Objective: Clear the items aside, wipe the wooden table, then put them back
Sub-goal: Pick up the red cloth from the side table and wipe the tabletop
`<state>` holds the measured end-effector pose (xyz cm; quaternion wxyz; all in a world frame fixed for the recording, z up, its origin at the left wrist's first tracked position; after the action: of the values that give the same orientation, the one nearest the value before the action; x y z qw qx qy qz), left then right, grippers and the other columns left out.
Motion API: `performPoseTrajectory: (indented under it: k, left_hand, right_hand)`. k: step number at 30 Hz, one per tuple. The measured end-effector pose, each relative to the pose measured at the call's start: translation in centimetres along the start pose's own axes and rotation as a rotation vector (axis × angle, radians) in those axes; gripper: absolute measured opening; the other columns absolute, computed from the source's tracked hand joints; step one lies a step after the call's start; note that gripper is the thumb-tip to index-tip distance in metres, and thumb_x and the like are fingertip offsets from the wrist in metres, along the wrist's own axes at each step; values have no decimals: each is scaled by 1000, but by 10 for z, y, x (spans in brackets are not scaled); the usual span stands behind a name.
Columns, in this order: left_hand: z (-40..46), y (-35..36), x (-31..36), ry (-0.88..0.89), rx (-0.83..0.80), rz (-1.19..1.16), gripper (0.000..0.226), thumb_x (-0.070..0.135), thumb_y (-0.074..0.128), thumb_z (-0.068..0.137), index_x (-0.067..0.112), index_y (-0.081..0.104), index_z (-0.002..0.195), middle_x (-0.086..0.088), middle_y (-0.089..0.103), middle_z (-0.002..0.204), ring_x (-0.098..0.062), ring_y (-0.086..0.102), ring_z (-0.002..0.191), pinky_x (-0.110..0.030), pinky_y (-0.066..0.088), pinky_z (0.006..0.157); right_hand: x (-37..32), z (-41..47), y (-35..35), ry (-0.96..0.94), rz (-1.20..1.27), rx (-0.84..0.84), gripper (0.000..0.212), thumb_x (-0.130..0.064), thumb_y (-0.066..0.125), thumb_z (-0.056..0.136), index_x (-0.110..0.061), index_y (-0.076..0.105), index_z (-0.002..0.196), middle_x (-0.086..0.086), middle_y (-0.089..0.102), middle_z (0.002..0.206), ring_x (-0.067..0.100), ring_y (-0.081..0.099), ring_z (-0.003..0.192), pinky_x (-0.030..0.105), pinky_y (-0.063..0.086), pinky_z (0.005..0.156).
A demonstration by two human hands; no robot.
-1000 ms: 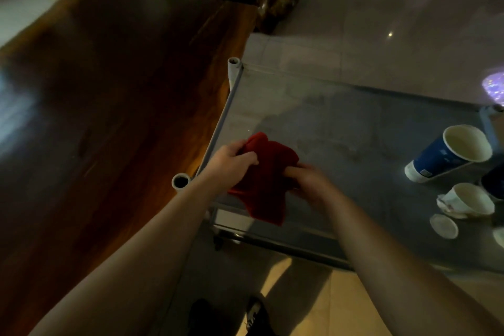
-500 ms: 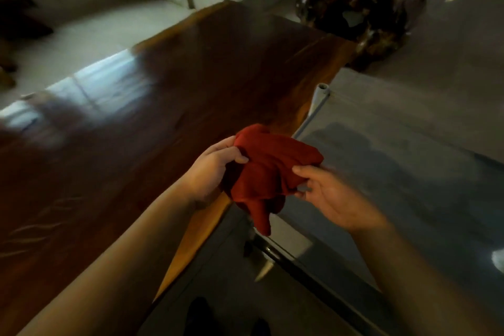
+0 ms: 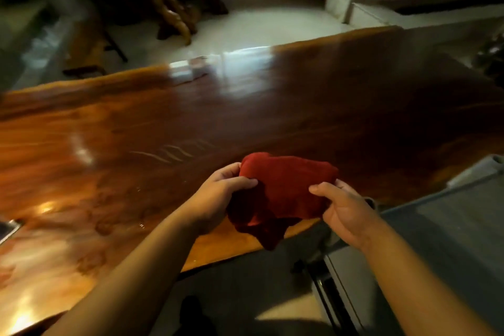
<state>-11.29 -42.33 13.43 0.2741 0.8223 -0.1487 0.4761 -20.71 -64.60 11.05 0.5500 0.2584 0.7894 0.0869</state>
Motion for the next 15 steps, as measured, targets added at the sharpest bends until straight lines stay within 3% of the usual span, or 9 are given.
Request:
performPoseTrajectory:
  k: [3,7,10,15]
  left_hand:
    - [-20,-44,-9,-16,86,-96,31,10,72,87,11,72,118,-21,73,119,-38,71,109,-45,61,90]
    - [-38,-95,-21,-36,157,-181,34,10,68,92,7,67,125,-22,73,120,-39,70,111,-47,59,92]
    - [-43,-131,-28,-59,196,-223,32,10,65,95,6,64,127,-21,73,119,-37,71,109,-45,59,91]
    - [-35,-184,-40,-143,205,-258,28,13,65,98,8,65,125,-17,75,116,-33,73,107,-41,60,87]
  right_hand:
    - [19,21,40,87,-77,-56,58,-12,76,73,-12,62,129,17,74,121,31,70,113,45,57,94]
    - [46,43,83,195,-155,-81,63,-20,80,68,-15,61,128,15,75,117,31,72,109,42,60,86]
    - [65,61,113,230,-187,-47,52,-15,73,77,-15,61,127,12,77,111,28,74,104,38,61,82]
    - [97,92,145,299,-270,60,37,-11,64,92,-16,61,128,11,77,112,27,74,104,46,54,98]
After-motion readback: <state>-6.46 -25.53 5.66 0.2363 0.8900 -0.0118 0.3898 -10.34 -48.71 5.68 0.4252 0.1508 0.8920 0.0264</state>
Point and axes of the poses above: each hand's wrist, its own z-axis towards the middle knuckle, its own y-axis out of the palm, x = y × z, the point moved 4 cm from there along z, towards the middle knuckle
